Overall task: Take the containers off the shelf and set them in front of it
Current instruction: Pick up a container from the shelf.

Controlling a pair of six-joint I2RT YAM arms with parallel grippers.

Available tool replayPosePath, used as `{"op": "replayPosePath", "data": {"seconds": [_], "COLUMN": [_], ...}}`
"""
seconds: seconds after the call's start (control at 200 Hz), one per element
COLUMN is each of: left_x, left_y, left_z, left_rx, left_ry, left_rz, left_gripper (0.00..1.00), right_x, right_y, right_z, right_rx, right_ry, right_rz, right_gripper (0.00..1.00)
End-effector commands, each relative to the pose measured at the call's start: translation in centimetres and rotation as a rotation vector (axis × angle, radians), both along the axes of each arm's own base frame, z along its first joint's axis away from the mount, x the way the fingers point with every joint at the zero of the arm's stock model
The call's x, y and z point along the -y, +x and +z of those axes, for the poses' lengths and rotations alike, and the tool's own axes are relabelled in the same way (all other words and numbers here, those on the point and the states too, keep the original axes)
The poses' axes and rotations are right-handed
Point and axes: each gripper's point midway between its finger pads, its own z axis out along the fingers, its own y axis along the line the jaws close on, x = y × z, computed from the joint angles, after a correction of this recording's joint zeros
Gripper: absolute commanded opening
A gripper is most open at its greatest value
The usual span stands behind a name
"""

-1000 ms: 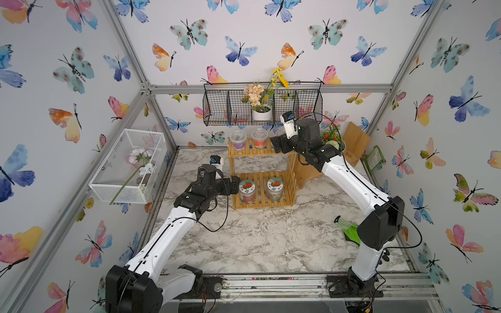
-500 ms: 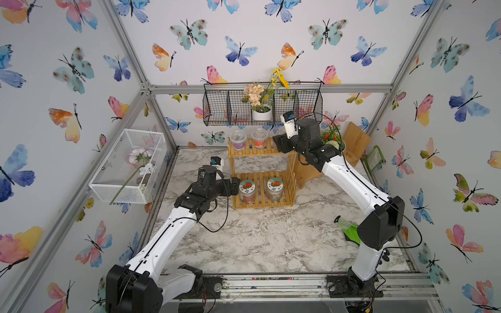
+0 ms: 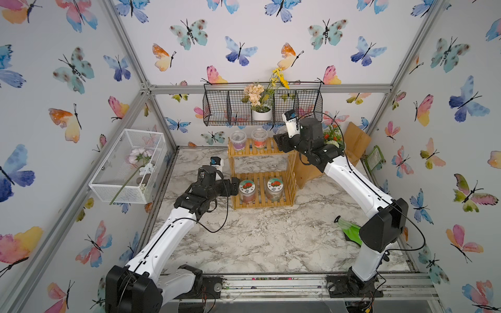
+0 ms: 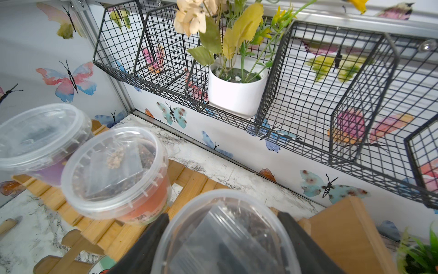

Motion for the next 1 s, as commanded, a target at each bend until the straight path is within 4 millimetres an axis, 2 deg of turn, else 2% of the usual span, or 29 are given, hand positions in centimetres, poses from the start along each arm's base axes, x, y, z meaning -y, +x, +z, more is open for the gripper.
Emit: {"op": "replayPosePath", "data": {"seconds": [0.0,0.21,0.676,0.841,0.996], "left_x": [-0.3,0.0,0.3,0.2,0.2], "left_y": [0.0,-0.2,-1.5,-1.9,-2.3], "left_z": [1.0,0.9,-0.4,-0.8,-1.1], "left_rx": [0.038,0.034,0.003,-0.005,-0.011], "left_ry": [-0.004,-0.005,-0.019,-0.019,-0.015], "left_rz": [0.006,-0.013,-0.050,-0.053,-0.060], "left_gripper": [0.99,0.99,0.99,0.99,0.99], "right_x": [0.5,1.2,3.6,4.2,4.4], "right_y": [-1.7,-3.8,-11.8,-14.4,-17.0], "right_z": [2.3,2.0,-0.6,-2.2,-4.7], "right_rx": [0.018,-0.010,-0.029,-0.039,-0.064], "right_ry": [0.037,0.047,0.083,0.094,0.098], "right_rz": [0.032,0.060,0.174,0.215,0.258], "right_gripper": [0.63,0.62,0.60,0.59,0.59]}}
